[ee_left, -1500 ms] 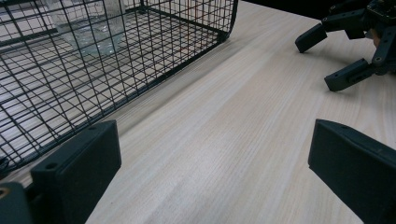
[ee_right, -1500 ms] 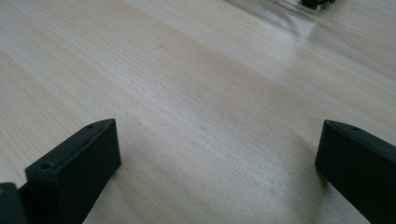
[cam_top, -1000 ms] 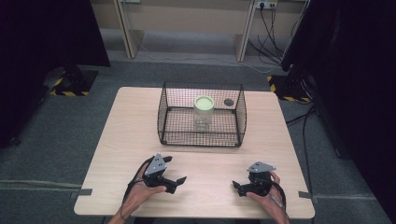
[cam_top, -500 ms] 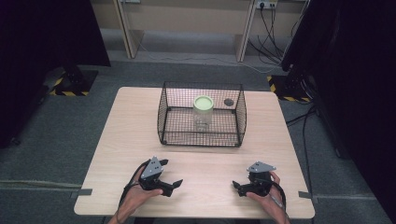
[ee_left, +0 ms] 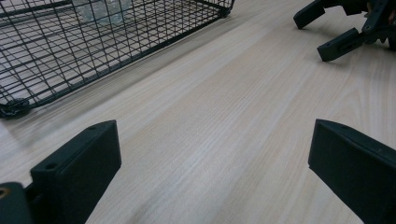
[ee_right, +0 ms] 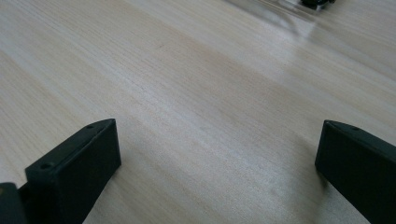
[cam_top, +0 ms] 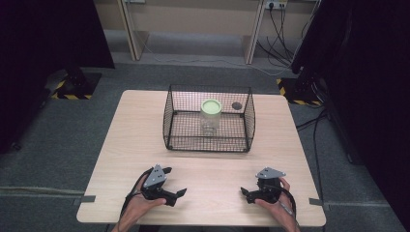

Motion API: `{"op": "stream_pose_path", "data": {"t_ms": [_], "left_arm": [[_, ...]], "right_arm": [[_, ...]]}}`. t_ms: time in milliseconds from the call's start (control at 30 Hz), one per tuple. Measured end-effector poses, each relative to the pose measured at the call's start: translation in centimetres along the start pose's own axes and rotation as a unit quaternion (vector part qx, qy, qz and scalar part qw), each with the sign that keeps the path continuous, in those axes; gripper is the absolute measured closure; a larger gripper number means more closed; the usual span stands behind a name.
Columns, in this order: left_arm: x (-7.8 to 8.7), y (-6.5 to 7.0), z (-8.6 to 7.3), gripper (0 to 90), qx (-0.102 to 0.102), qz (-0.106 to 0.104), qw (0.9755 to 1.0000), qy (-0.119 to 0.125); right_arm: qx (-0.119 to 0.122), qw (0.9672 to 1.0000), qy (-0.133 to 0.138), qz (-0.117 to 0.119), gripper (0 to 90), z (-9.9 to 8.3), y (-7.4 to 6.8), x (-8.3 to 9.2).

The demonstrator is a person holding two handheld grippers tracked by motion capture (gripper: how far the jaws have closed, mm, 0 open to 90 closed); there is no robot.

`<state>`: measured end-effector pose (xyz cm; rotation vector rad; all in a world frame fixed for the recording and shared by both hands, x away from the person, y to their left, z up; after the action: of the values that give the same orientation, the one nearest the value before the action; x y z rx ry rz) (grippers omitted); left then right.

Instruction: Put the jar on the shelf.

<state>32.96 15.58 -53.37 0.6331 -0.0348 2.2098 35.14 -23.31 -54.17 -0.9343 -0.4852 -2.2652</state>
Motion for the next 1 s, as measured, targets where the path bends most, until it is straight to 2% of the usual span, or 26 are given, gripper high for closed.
{"op": "stream_pose_path", "data": {"t_ms": [500, 1000], "left_arm": [[1.1, 0.0, -0.7, 2.0, 0.000, 0.013, 0.9999, 0.001], [1.2, -0.1, -0.8, 2.0, 0.001, 0.014, 0.9999, 0.000]], "right_arm": [[0.000, 1.0000, 0.000, 0.000, 0.2, 0.0, 0.0, 0.0], [0.000, 1.0000, 0.000, 0.000, 0.3, 0.0, 0.0, 0.0]]}}
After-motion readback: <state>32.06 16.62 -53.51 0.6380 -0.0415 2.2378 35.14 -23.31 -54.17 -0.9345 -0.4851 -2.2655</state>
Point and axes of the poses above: each handheld gripper's, and its own axes: x roughly backward along the jaws, z roughly out of its top, y roughly to its right, the point moved 1 cm from there along -x, roughly forward along the jaws, and after that the axes turned 7 degrees about x, right-handed, at the moved point
